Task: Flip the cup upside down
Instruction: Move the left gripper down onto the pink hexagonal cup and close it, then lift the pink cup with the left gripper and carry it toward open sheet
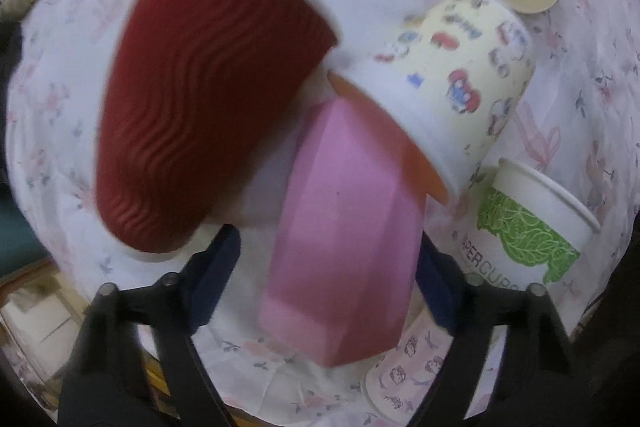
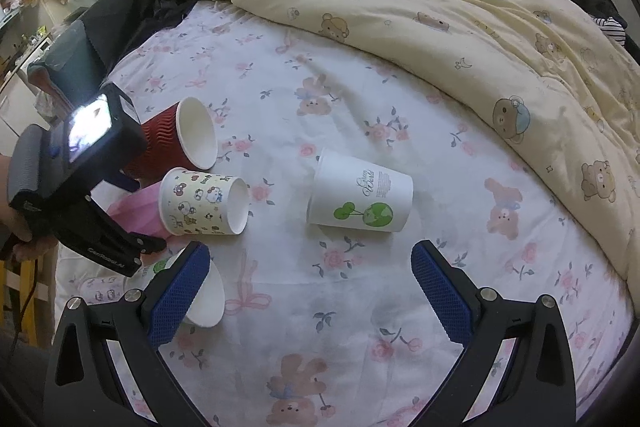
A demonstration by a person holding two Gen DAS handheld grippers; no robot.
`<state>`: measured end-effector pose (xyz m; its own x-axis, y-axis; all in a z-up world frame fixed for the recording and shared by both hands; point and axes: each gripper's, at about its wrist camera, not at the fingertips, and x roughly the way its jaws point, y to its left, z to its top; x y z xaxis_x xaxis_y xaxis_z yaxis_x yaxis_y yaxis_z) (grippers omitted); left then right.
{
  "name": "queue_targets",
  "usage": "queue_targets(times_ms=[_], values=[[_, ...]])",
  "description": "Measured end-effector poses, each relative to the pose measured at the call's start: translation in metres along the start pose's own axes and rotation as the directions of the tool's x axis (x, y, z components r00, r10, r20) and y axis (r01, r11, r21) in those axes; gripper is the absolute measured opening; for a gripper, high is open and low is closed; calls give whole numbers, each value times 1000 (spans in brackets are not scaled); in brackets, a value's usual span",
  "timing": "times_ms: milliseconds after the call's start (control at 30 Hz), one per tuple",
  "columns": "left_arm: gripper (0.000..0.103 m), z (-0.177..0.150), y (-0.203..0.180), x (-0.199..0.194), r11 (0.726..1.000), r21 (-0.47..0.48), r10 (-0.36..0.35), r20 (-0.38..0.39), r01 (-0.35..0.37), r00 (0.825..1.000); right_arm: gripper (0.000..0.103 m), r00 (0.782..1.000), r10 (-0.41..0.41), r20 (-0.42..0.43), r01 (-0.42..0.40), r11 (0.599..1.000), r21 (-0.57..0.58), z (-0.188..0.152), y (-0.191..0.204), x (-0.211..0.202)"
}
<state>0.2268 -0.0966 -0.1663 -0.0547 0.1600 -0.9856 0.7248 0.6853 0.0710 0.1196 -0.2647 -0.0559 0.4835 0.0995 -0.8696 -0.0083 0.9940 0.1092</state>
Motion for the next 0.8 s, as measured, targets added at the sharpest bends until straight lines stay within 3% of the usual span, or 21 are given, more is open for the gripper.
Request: queue_targets(times_ms=[33,300,367,433,567,767,800], values=[[60,1,-1,2,1000,6,-15,-3,15,1000,103,1000,0,0,0,1000,1,0,0,0],[57,-14,1,-14,998,-30,-48,41,49,998,103,1000,9,0,-9,1000,0,1,0,-1],[57,-30,2,-26,994,-72,-83,58,87,995,103,1000,12,1,-12,1000,1,1,0,-2],[57,-38,5,-35,991,-107,-73,85,82,994,103,1000,6,6,-6,1000,6,0,0,-4],[56,-60,8,-60,981,-173,-61,169,91,984,103,999,26,29,-26,1000,7,1,3,-14],[56,-100,-2,-91,941,-292,-92,265,171,960,103,998,38,50,-39,999,3,-5,5,-26],[56,-91,-2,-99,936,-307,-87,276,174,957,103,998,45,52,-45,999,11,-6,4,-28]])
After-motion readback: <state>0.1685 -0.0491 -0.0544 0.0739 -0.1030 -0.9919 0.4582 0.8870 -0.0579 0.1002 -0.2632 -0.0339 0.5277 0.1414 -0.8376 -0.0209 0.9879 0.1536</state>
